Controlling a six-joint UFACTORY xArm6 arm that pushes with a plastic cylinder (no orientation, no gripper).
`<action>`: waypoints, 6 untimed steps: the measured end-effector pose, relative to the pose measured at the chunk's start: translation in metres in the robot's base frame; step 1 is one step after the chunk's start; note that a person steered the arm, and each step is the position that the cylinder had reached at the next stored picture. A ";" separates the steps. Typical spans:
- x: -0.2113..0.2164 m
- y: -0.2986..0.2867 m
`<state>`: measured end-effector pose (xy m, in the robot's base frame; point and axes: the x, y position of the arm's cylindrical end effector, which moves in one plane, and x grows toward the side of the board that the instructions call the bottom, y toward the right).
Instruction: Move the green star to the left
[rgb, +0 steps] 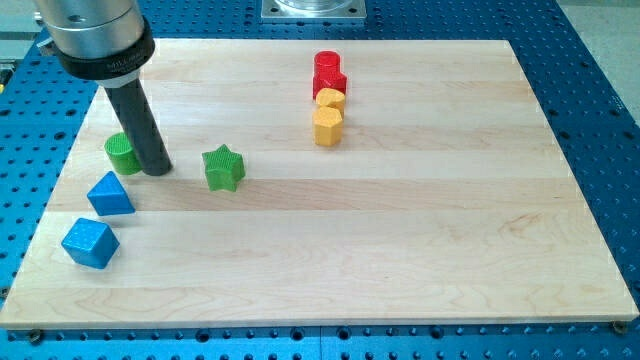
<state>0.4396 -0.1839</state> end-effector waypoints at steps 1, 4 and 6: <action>-0.021 0.018; 0.014 0.171; -0.021 0.058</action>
